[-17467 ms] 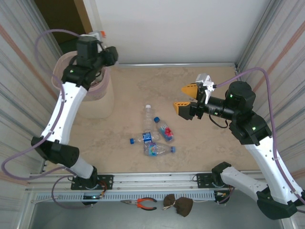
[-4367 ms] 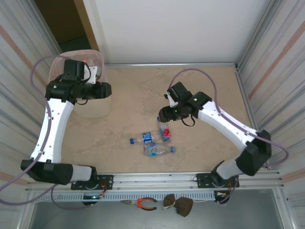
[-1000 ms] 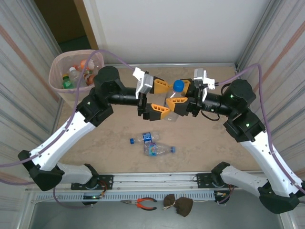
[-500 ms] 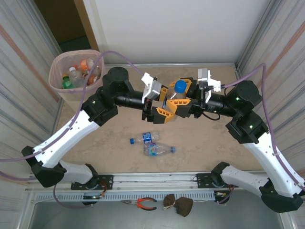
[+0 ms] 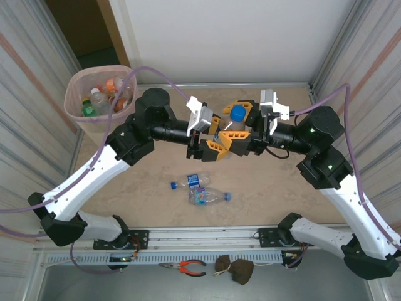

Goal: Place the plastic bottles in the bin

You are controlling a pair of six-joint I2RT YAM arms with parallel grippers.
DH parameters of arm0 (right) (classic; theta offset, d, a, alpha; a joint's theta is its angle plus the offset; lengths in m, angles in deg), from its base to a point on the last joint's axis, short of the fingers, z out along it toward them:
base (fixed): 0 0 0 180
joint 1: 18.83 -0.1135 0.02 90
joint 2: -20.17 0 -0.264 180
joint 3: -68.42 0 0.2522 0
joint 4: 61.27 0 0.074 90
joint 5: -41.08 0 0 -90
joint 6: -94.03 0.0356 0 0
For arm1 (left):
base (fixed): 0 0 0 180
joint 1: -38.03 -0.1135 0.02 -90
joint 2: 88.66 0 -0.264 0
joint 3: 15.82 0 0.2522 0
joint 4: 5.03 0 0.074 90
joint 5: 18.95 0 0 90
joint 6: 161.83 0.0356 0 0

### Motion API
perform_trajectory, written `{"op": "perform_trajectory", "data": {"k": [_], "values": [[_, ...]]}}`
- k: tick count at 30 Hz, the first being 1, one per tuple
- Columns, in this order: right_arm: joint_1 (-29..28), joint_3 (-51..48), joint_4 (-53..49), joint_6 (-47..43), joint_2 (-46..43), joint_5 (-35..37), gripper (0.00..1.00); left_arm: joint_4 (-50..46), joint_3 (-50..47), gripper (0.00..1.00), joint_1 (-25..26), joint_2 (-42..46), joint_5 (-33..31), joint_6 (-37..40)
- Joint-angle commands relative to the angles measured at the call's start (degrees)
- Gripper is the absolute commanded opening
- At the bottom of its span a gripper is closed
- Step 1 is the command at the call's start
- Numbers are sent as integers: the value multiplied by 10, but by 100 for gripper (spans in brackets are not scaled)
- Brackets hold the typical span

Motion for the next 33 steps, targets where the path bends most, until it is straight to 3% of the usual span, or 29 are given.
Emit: {"op": "perform_trajectory", "data": {"k": [1,7,13,18,25,29,33], "values": [[-6,11,-6,-8,-17,20,75,-24,22,57,2,10,-41,22],[-6,7,-28,-23,-41,61,82,-61,38,56,-8,20,-106,39],[-6,1,-49,-41,-61,100,82,-132,67,55,-61,29,-210,28],[-5,4,-61,-44,-62,106,82,-214,107,53,-147,29,-249,8],[-5,4,-63,-43,-56,106,82,-315,151,52,-325,22,-264,-37],[-5,7,-67,-44,-50,102,81,-391,195,52,-422,-1,-268,-21],[-6,7,-68,-47,-46,102,81,-440,228,52,-482,-29,-292,7]]}}
